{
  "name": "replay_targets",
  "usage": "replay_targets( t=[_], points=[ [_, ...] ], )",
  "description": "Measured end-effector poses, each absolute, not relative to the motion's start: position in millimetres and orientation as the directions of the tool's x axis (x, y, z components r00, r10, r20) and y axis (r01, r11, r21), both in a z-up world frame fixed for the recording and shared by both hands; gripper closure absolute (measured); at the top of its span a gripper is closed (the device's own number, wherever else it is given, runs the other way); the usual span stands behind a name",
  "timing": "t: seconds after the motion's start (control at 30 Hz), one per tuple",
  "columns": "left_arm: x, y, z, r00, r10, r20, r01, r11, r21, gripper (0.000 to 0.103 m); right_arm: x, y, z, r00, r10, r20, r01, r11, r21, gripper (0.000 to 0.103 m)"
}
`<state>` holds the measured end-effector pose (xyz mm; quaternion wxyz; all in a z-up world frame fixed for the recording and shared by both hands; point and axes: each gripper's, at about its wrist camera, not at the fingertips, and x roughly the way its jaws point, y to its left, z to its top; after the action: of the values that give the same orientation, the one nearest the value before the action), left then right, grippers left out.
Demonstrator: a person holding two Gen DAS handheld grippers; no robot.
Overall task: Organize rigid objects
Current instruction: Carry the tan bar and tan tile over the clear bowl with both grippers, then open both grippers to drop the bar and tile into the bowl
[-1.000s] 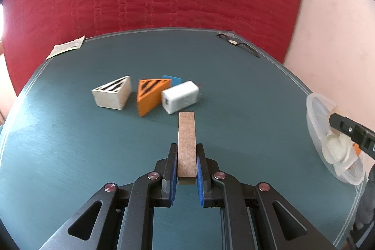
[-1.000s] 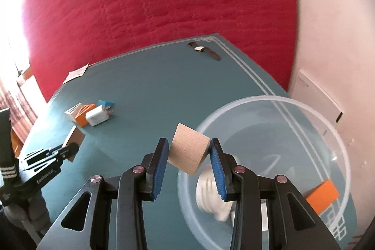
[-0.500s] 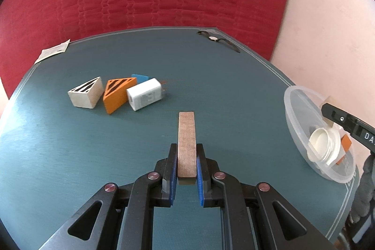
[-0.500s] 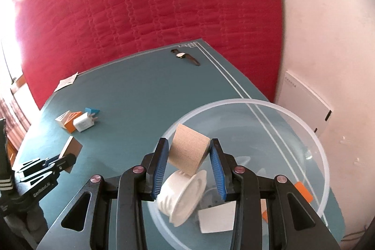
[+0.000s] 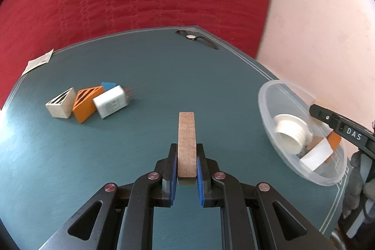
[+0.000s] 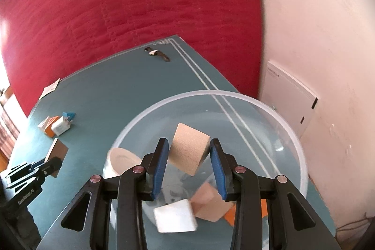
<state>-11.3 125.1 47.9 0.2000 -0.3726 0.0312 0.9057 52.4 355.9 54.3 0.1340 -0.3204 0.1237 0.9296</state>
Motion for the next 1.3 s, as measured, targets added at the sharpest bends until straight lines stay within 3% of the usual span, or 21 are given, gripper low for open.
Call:
replay_targets(
  t=[1.13,1.2,1.3],
  points=[
    [2.6,245.7,66.7,-0.512,0.534,-0.672,-0.646,-0.756,-0.108,0.088,70.9,400.8,59.5,-0.781,0.204,-0.591,-0.405,-0.885,0.23,0.063],
    [1.2,249.9,65.6,-0.51,0.534,-0.674,-0.644,-0.757,-0.112,0.085,70.4,401.2,60.2,-0.782,0.204,-0.589,-0.406,-0.884,0.233,0.063],
    [0.6,249.0,65.5,-0.526,0.525,-0.669,-0.632,-0.768,-0.106,0.059,70.9,400.7,61.5,-0.784,0.205,-0.586,-0.407,-0.883,0.235,0.063]
  ],
)
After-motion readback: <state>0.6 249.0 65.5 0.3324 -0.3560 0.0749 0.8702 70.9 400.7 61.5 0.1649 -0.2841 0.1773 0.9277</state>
